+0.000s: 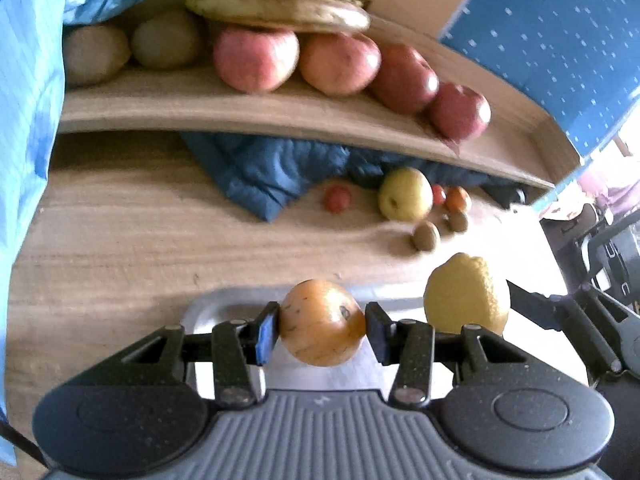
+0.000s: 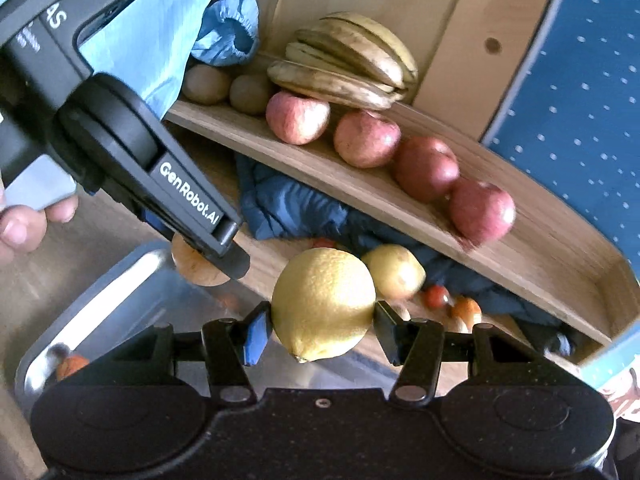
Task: Organize fruits
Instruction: 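Carry the orange fruit and lemon over the tray with both tools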
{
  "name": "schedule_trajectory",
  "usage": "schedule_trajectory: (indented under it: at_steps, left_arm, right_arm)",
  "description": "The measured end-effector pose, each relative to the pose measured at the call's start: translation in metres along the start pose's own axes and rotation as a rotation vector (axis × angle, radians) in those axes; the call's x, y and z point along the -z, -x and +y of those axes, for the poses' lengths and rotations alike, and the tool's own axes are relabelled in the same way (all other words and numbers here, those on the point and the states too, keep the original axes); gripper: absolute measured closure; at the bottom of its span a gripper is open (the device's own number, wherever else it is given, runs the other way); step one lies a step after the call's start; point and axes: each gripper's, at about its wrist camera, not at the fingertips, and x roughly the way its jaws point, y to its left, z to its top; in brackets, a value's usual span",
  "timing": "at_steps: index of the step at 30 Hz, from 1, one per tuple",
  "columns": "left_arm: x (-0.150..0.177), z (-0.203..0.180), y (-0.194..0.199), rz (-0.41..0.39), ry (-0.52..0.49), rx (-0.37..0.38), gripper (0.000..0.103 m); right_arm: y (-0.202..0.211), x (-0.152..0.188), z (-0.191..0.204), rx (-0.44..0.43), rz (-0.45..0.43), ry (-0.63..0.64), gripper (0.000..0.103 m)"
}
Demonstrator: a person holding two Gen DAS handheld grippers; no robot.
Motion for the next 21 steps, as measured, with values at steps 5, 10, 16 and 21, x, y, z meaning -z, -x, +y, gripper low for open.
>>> schedule_trajectory:
  at_steps: [5,10,16,21]
  left_arm:
    - [0.021,-0.011,0.004,0.012,0.004,-0.006,0.053]
    - [0.043,-0.017,0.009,0.015,0.019,-0.016,0.053]
    - [0.063,-0.02,0.008,0.035,0.042,-0.045,0.053]
    - [0.066,-0.021,0.007,0.041,0.032,-0.064,0.053]
  right_arm:
    - [0.022,0.021,0.0,-0.005,0.012,-0.007,0.047]
    - [0.037,0.04,0.004,-0.027,0.029,-0.005,0.047]
    - [0.048,0.061,0.009,-0.06,0.059,-0.008,0.047]
    - [0.052,0.07,0.014,-0.099,0.092,-0.019,0.047]
